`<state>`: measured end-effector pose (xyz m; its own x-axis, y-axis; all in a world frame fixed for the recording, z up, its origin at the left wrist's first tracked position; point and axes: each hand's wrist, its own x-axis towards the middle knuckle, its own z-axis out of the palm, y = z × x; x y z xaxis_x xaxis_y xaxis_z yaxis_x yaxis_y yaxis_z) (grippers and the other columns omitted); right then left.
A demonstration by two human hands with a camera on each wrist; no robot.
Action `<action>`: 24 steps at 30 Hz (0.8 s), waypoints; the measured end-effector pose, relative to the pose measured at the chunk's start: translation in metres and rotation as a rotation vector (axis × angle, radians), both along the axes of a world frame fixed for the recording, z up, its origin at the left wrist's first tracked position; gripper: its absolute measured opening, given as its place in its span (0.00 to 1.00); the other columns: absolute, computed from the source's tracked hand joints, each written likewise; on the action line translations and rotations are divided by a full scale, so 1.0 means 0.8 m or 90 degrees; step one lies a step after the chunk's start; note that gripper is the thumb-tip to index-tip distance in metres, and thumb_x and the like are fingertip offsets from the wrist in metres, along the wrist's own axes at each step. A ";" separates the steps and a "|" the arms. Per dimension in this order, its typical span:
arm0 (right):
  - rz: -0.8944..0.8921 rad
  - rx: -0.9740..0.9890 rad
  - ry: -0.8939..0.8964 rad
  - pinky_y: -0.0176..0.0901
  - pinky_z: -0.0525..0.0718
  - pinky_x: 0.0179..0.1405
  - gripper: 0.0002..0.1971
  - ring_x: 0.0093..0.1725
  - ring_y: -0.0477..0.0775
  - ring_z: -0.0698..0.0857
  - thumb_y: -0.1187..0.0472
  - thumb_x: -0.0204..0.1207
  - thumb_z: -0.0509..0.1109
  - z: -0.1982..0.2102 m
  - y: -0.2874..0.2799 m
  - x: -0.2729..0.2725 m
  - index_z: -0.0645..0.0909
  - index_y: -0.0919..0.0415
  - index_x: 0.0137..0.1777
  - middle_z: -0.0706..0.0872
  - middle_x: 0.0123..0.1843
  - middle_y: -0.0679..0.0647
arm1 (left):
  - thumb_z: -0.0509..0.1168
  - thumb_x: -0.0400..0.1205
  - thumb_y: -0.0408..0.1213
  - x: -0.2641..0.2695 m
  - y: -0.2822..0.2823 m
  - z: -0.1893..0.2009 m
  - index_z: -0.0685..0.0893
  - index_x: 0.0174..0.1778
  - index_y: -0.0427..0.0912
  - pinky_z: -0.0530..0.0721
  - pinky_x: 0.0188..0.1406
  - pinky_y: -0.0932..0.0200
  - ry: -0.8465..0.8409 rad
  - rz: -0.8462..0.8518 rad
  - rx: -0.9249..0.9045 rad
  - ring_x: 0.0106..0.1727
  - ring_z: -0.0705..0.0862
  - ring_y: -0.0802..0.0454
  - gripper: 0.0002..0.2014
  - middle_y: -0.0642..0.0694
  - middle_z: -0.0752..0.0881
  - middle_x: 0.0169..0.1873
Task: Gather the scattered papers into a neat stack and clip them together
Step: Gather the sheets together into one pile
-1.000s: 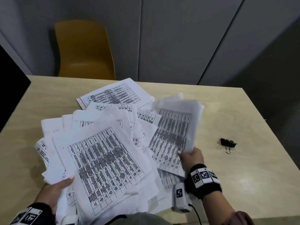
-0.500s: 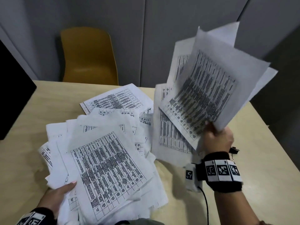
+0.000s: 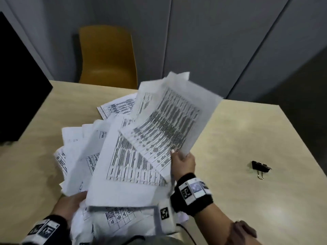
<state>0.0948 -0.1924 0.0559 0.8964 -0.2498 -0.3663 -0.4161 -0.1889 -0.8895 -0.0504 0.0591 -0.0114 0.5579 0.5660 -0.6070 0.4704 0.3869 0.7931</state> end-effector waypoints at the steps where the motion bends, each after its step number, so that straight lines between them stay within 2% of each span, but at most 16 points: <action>1: 0.029 -0.017 0.014 0.49 0.82 0.34 0.09 0.31 0.53 0.77 0.60 0.77 0.67 -0.011 0.006 -0.007 0.71 0.55 0.38 0.78 0.32 0.52 | 0.68 0.71 0.22 0.000 -0.001 0.001 0.82 0.42 0.26 0.87 0.31 0.59 0.004 0.007 0.002 0.23 0.86 0.53 0.06 0.43 0.89 0.25; 3: 0.094 -0.064 0.033 0.49 0.82 0.36 0.06 0.32 0.54 0.78 0.61 0.78 0.66 -0.027 0.014 -0.016 0.72 0.56 0.40 0.78 0.31 0.51 | 0.66 0.74 0.23 0.001 -0.001 -0.002 0.83 0.51 0.23 0.85 0.52 0.46 0.009 0.012 -0.007 0.36 0.89 0.44 0.11 0.37 0.90 0.37; 4: 0.132 -0.092 0.041 0.47 0.82 0.37 0.04 0.33 0.55 0.78 0.61 0.78 0.65 -0.032 0.015 -0.017 0.73 0.57 0.42 0.79 0.31 0.51 | 0.67 0.74 0.24 0.002 0.001 -0.005 0.82 0.54 0.22 0.83 0.56 0.45 0.016 0.017 -0.019 0.39 0.88 0.43 0.13 0.35 0.89 0.41; 5: 0.169 -0.117 0.047 0.45 0.80 0.36 0.03 0.34 0.54 0.79 0.60 0.78 0.64 -0.033 0.015 -0.015 0.74 0.57 0.44 0.80 0.33 0.53 | 0.66 0.74 0.23 0.001 0.001 -0.003 0.82 0.53 0.22 0.85 0.52 0.49 0.024 0.024 -0.011 0.35 0.88 0.45 0.13 0.36 0.90 0.37; 6: 0.199 -0.134 0.047 0.40 0.79 0.34 0.03 0.34 0.53 0.80 0.59 0.78 0.63 -0.033 0.016 -0.013 0.76 0.57 0.47 0.83 0.37 0.54 | 0.65 0.75 0.22 0.000 0.002 -0.004 0.82 0.52 0.23 0.85 0.46 0.53 0.025 0.031 -0.010 0.28 0.88 0.49 0.11 0.41 0.90 0.29; 7: 0.220 -0.148 0.041 0.38 0.77 0.34 0.05 0.37 0.53 0.81 0.59 0.79 0.62 -0.032 0.015 -0.009 0.77 0.58 0.51 0.84 0.42 0.56 | 0.65 0.75 0.22 -0.001 0.002 -0.004 0.81 0.53 0.25 0.84 0.45 0.53 0.025 0.030 -0.015 0.23 0.86 0.51 0.11 0.47 0.89 0.24; 9: 0.251 -0.190 0.022 0.36 0.76 0.42 0.11 0.48 0.59 0.84 0.60 0.80 0.61 -0.031 0.010 0.000 0.77 0.61 0.60 0.86 0.53 0.60 | 0.64 0.75 0.22 -0.001 -0.002 -0.001 0.81 0.57 0.25 0.80 0.50 0.49 0.010 0.039 -0.038 0.21 0.86 0.54 0.14 0.50 0.88 0.21; 11: 0.316 -0.255 0.017 0.37 0.72 0.45 0.10 0.55 0.62 0.83 0.61 0.80 0.60 -0.030 0.006 0.005 0.77 0.62 0.57 0.85 0.57 0.62 | 0.65 0.76 0.25 -0.001 0.001 -0.009 0.81 0.58 0.27 0.84 0.48 0.52 -0.018 0.047 -0.037 0.23 0.87 0.56 0.15 0.52 0.89 0.24; 12: 0.360 -0.279 0.021 0.37 0.71 0.44 0.07 0.54 0.62 0.83 0.62 0.80 0.60 -0.031 0.005 0.006 0.77 0.60 0.53 0.85 0.55 0.63 | 0.68 0.76 0.29 0.000 0.003 -0.013 0.82 0.57 0.30 0.85 0.46 0.53 -0.028 0.059 -0.039 0.27 0.88 0.57 0.14 0.52 0.90 0.27; 14: 0.459 -0.306 0.039 0.39 0.72 0.40 0.05 0.44 0.60 0.81 0.62 0.79 0.58 -0.033 0.008 0.003 0.75 0.58 0.46 0.84 0.46 0.60 | 0.75 0.70 0.43 0.000 0.003 -0.015 0.84 0.56 0.36 0.81 0.58 0.48 -0.042 0.057 -0.027 0.45 0.89 0.52 0.22 0.47 0.92 0.45; 15: 0.504 -0.321 0.041 0.40 0.73 0.39 0.05 0.41 0.58 0.79 0.61 0.79 0.57 -0.034 0.011 0.000 0.73 0.57 0.44 0.82 0.43 0.57 | 0.77 0.68 0.46 0.000 0.002 -0.015 0.84 0.57 0.38 0.76 0.65 0.46 -0.044 0.044 -0.017 0.53 0.87 0.49 0.25 0.45 0.89 0.52; 16: 0.539 -0.339 0.040 0.41 0.73 0.38 0.06 0.39 0.57 0.78 0.60 0.78 0.56 -0.036 0.014 -0.002 0.73 0.56 0.42 0.81 0.41 0.56 | 0.77 0.69 0.44 -0.001 0.002 -0.015 0.83 0.58 0.39 0.73 0.67 0.46 -0.042 0.032 -0.008 0.57 0.84 0.46 0.24 0.43 0.87 0.56; 18: 0.583 -0.359 0.037 0.42 0.77 0.40 0.07 0.41 0.58 0.80 0.57 0.78 0.57 -0.036 0.018 -0.005 0.73 0.55 0.41 0.81 0.41 0.54 | 0.73 0.74 0.32 -0.004 0.002 -0.014 0.82 0.60 0.38 0.72 0.67 0.46 -0.055 0.004 -0.009 0.58 0.83 0.43 0.18 0.40 0.86 0.54; 20: 0.602 -0.341 0.047 0.41 0.78 0.38 0.08 0.38 0.55 0.80 0.53 0.78 0.60 -0.031 0.016 -0.001 0.74 0.54 0.39 0.81 0.37 0.51 | 0.70 0.75 0.25 -0.004 0.000 -0.011 0.81 0.59 0.35 0.75 0.63 0.44 -0.033 -0.018 -0.005 0.54 0.84 0.41 0.16 0.37 0.86 0.50; 22: 0.553 -0.278 0.044 0.38 0.75 0.33 0.07 0.34 0.50 0.79 0.53 0.77 0.66 -0.026 0.011 0.009 0.79 0.56 0.45 0.80 0.34 0.48 | 0.69 0.74 0.24 -0.007 -0.001 -0.007 0.82 0.56 0.32 0.85 0.51 0.45 -0.035 -0.001 -0.007 0.42 0.89 0.43 0.14 0.38 0.90 0.40; 24: 0.430 -0.238 0.015 0.37 0.78 0.39 0.11 0.38 0.51 0.82 0.55 0.76 0.68 -0.028 0.003 0.029 0.80 0.58 0.56 0.83 0.37 0.50 | 0.73 0.71 0.29 -0.010 -0.003 0.000 0.83 0.53 0.28 0.89 0.38 0.48 -0.031 0.001 -0.060 0.31 0.90 0.45 0.16 0.37 0.91 0.33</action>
